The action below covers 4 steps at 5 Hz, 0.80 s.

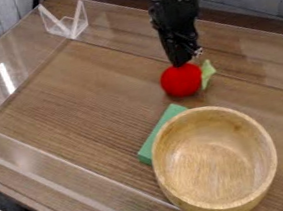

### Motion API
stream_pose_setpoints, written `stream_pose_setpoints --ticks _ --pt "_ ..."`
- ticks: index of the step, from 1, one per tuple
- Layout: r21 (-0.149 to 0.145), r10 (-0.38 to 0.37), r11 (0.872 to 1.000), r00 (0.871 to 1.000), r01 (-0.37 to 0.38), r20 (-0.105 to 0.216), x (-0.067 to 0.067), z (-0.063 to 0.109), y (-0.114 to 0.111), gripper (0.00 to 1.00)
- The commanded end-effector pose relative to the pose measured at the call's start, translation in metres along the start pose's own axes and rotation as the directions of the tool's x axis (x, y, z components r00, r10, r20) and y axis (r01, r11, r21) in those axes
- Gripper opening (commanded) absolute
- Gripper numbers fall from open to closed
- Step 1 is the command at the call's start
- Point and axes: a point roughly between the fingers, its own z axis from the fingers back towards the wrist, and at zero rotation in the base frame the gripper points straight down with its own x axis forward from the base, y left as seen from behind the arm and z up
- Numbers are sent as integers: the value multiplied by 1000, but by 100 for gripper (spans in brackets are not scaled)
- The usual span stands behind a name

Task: Move the red fruit to the right

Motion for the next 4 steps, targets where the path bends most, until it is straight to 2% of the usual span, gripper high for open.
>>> stream_pose_setpoints --ticks 1,2,3,4 --pt "62 -4 998 997 -1 73 13 30 7 0" --pt "70 -5 998 997 -1 81 16 36 9 0" --pt "65 -19 998 997 14 72 19 31 10 0" --pt "70 25 997 994 -33 103 8 55 11 100"
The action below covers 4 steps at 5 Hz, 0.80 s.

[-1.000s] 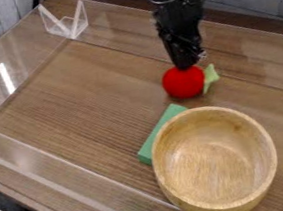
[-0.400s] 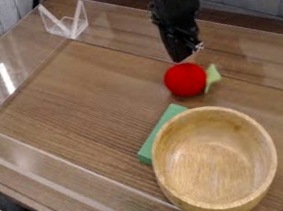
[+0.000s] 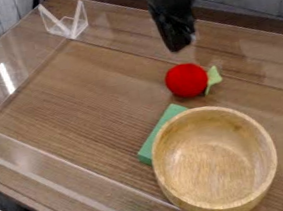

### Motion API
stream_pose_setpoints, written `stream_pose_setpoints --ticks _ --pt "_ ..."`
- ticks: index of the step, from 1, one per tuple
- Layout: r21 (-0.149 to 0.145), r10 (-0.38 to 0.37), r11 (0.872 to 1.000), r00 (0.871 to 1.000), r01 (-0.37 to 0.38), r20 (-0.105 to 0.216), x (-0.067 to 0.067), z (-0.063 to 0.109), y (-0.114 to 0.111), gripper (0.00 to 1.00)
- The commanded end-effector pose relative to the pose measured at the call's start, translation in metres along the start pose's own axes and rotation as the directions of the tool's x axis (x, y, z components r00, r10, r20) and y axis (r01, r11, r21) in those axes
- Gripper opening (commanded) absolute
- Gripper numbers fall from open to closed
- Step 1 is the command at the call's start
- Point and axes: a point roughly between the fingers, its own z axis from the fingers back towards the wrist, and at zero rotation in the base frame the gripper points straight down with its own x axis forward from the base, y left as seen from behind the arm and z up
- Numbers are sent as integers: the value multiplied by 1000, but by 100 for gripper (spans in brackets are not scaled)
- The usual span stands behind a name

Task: Move the red fruit to the right

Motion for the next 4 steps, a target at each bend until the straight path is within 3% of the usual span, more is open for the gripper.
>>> stream_pose_setpoints --ticks 1,2,3,4 --pt "72 112 990 988 -120 107 -12 53 15 100" --pt "122 340 926 930 -356 138 -37 68 49 100" --pt "153 506 832 842 -534 190 -56 76 83 100" --pt "151 519 821 830 -551 204 -63 70 98 100"
